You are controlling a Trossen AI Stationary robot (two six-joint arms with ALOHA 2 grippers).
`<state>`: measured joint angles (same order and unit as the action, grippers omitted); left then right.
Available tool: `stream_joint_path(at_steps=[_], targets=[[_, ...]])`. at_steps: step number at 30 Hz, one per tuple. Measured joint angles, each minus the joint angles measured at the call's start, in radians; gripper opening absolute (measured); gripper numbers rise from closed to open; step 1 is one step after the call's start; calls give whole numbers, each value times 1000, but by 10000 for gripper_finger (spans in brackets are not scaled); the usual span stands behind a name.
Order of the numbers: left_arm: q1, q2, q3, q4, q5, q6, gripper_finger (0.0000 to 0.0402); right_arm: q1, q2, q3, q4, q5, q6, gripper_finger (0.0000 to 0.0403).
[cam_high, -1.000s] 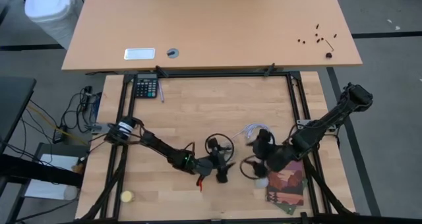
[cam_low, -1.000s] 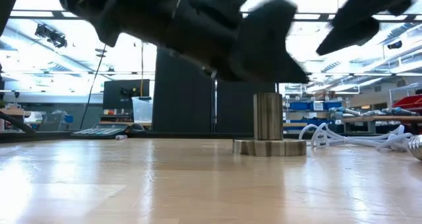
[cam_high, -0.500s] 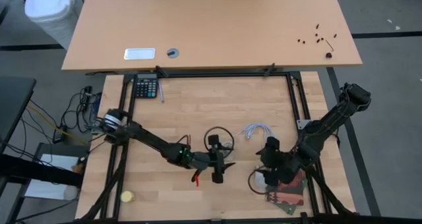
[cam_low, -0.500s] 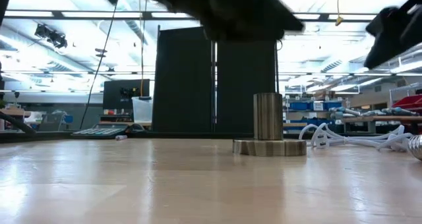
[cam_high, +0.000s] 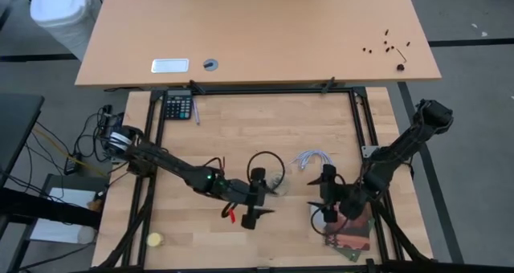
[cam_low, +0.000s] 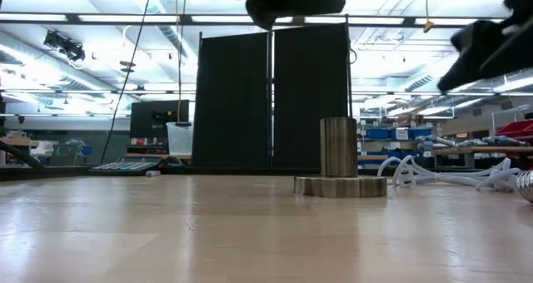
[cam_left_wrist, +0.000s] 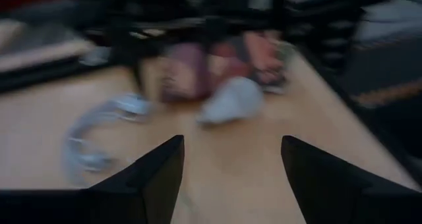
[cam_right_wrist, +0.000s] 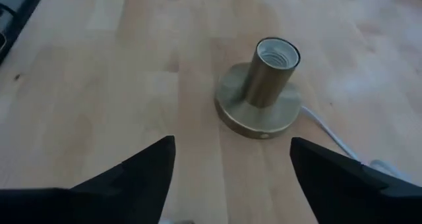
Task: Screw lightbulb
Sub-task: Return to Home Position
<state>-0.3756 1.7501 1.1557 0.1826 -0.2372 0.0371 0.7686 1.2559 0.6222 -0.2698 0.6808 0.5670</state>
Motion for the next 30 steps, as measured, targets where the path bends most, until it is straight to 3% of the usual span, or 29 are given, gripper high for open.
stream_joint_path(at_steps=[4, 7, 12, 16, 23, 30], targets=[[0, -3, 0, -79, 210, -48, 242, -16, -26, -109, 168, -40, -28, 283], [-2, -3, 0, -181, 288, -99, 222, -18, -47, -155, 226, -67, -28, 261], [-5, -3, -1, -383, 294, -164, 170, 7, -95, -175, 221, -64, -30, 220], [-18, -8, -1, -441, 295, -172, 124, 24, -146, -175, 226, 3, -76, 188], [-19, -50, -31, -454, 309, -158, 61, 26, -200, -175, 213, 34, -134, 160], [-18, -229, -239, -344, 280, -204, 15, 24, -216, -175, 199, 36, -144, 159]])
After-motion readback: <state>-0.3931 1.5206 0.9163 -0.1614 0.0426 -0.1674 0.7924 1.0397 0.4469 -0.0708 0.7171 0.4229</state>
